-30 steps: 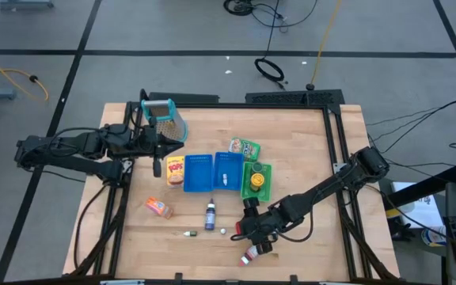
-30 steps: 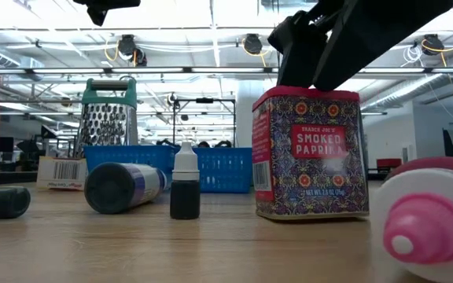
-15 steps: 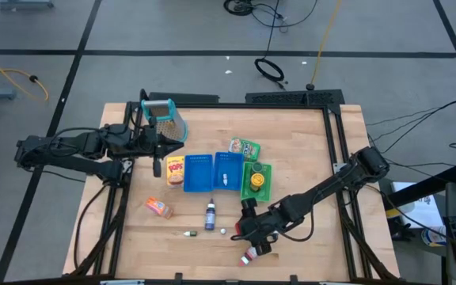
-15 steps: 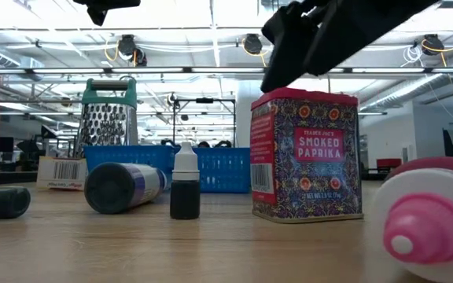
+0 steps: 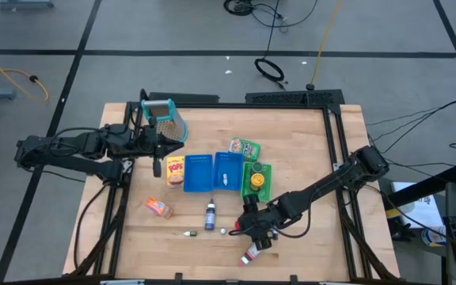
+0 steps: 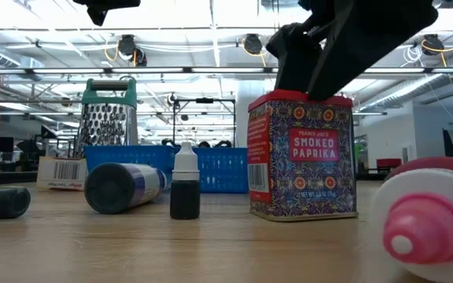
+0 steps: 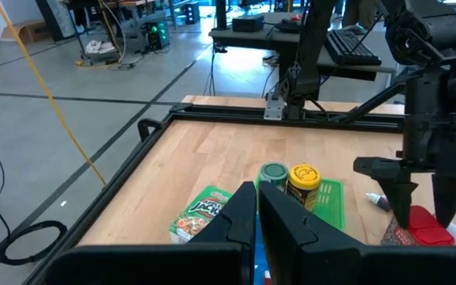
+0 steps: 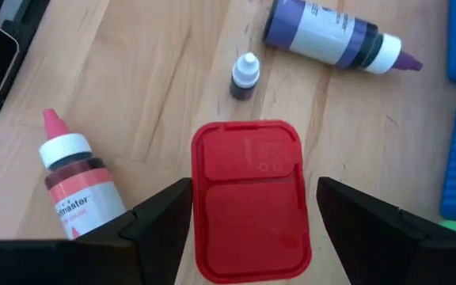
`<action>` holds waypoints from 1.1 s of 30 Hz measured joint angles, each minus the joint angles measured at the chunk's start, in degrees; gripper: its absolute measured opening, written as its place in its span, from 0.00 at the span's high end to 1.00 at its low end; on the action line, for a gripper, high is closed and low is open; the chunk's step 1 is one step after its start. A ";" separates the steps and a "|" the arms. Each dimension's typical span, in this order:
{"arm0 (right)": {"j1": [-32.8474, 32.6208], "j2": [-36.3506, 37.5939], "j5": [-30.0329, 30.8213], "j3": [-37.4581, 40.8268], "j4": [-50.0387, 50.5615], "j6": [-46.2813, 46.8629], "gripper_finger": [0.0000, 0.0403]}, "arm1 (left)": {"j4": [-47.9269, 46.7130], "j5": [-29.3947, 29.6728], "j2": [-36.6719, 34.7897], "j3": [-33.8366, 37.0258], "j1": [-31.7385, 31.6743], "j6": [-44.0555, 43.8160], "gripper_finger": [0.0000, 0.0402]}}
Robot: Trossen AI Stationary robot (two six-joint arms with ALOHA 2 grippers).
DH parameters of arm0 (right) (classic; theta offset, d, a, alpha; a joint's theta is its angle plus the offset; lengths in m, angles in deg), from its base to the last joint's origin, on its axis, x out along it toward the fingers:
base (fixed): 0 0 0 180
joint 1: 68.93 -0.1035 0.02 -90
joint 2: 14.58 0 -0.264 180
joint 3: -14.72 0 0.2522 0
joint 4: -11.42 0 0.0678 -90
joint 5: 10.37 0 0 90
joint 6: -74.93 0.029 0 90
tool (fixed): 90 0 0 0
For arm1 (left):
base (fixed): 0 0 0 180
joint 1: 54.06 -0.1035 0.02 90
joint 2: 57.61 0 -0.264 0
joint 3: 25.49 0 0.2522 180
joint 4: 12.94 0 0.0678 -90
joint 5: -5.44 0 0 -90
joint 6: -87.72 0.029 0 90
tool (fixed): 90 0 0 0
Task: Pick & Place Kitchen Items
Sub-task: Put the red seasoning can into the green bin
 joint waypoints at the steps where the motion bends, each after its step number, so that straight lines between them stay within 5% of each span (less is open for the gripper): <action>1: 0.19 -0.25 -0.22 0.11 -0.10 0.05 0.34 | -0.09 0.00 -0.02 0.00 0.00 -0.01 0.95; 14: 0.86 -0.56 -3.52 3.48 -3.94 -0.06 0.47 | -1.55 0.00 -0.02 0.00 0.00 -0.06 0.95; 22: 0.99 0.54 -4.36 3.48 -2.39 -0.01 0.47 | -1.55 0.00 -0.02 0.00 0.00 -0.11 0.95; 33: 4.21 8.65 1.83 3.52 3.06 -0.12 0.47 | -1.59 0.00 -0.02 0.00 0.00 -0.22 0.95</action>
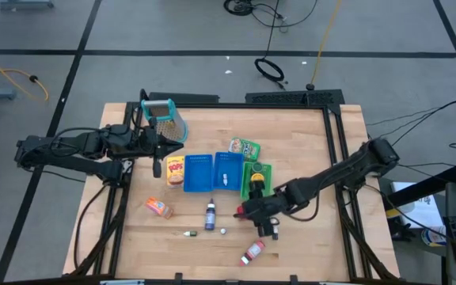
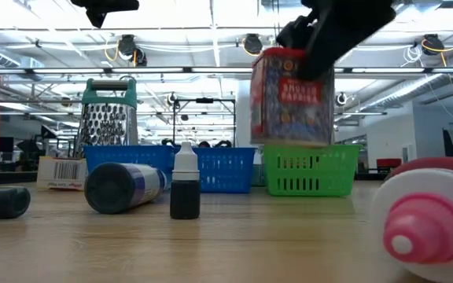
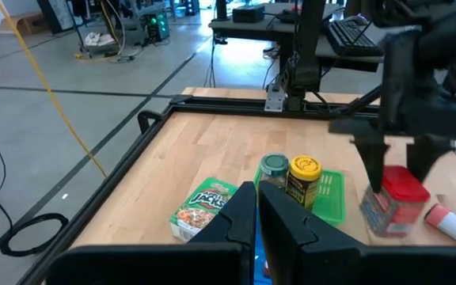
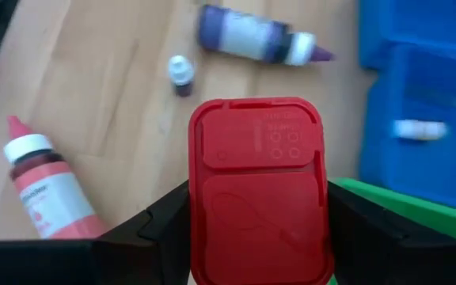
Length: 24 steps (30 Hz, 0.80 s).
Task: Pick & Place Kitchen Items
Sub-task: Put the red seasoning can into the green bin
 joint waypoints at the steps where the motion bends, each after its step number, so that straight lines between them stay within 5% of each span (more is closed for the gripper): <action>1: 0.50 0.81 -0.05 0.00 0.81 0.01 0.47 | -0.01 0.00 0.02 0.00 0.00 0.00 0.95; 14: 6.90 7.36 1.25 -0.01 8.73 -0.20 0.47 | -0.08 -0.04 0.02 0.00 0.00 0.00 0.95; 24: 9.14 7.44 1.42 6.20 5.60 0.42 0.47 | -0.06 -0.04 0.02 0.00 0.00 0.44 0.95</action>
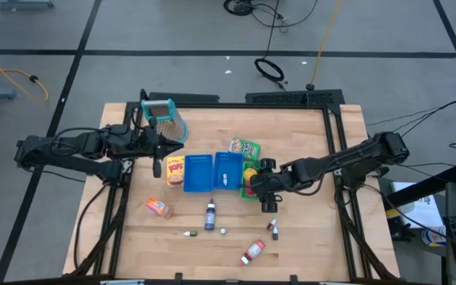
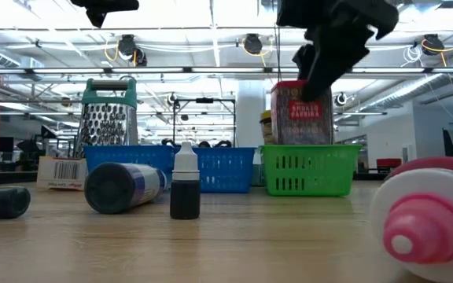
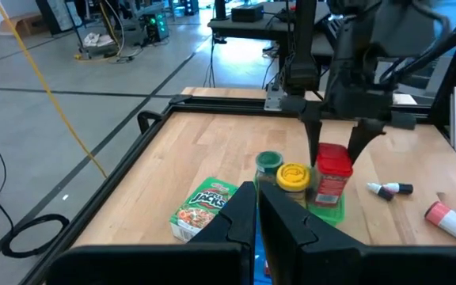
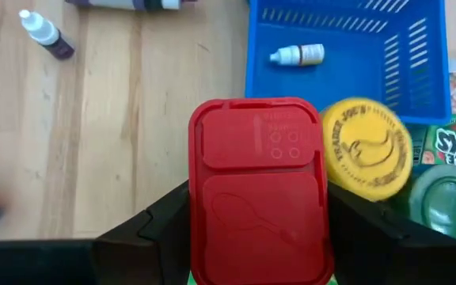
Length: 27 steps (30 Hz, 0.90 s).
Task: Pick & Place Kitchen Items
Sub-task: Put the red seasoning can into the green bin
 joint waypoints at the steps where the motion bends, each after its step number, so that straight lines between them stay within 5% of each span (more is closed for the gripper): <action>1: 0.14 -0.03 -0.11 0.64 -0.75 0.01 0.47 | 0.01 0.00 0.00 0.00 0.00 -0.01 0.95; 27: 0.25 -0.04 -2.56 4.60 -5.68 3.10 0.38 | 0.52 -0.02 1.83 0.00 0.02 0.02 0.95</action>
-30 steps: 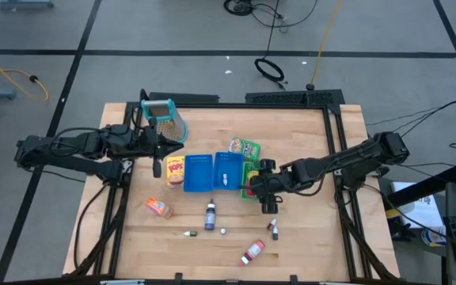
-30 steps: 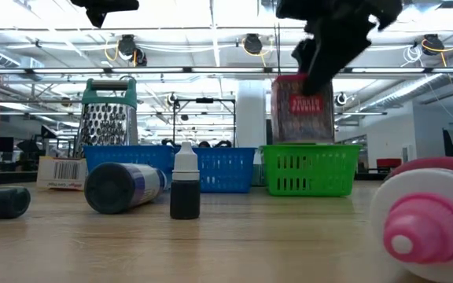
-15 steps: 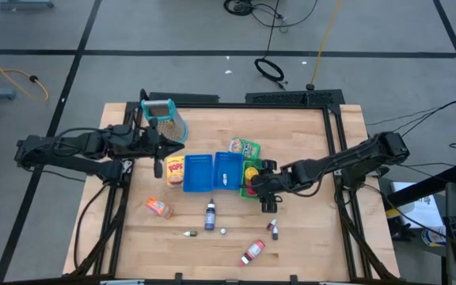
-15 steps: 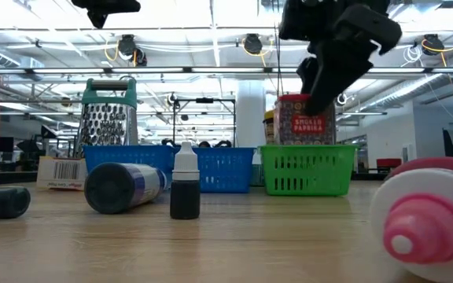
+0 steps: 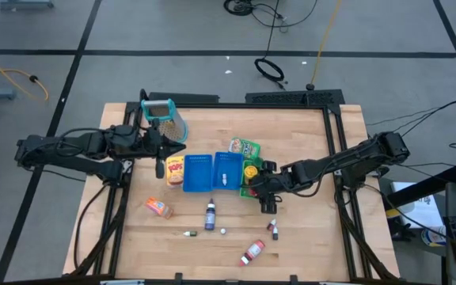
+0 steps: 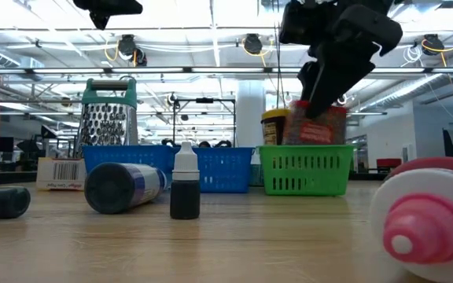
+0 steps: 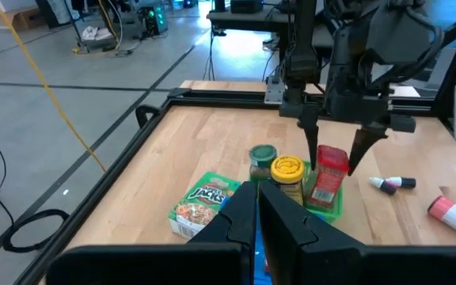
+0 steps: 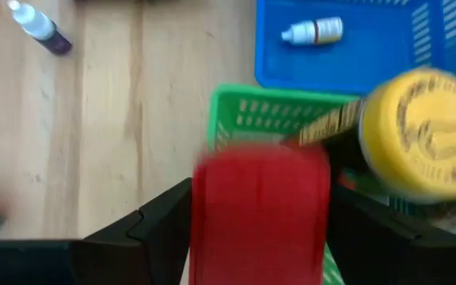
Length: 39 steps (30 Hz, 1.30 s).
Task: Pick & Place Kitchen Items
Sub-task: Put the red seasoning can into the green bin
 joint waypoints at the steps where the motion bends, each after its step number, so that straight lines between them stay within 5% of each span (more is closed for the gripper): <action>1: -0.02 0.00 -0.66 0.00 -0.46 -0.12 0.37 | -0.01 0.00 0.00 0.00 0.00 0.02 0.95; 11: -0.09 0.00 2.19 0.00 -0.80 -1.51 0.31 | -0.01 0.00 -0.02 0.00 0.00 0.11 0.95; 39: -0.90 3.75 8.00 0.04 1.48 -1.72 0.43 | -0.02 0.02 -0.02 0.00 -0.02 -0.02 0.95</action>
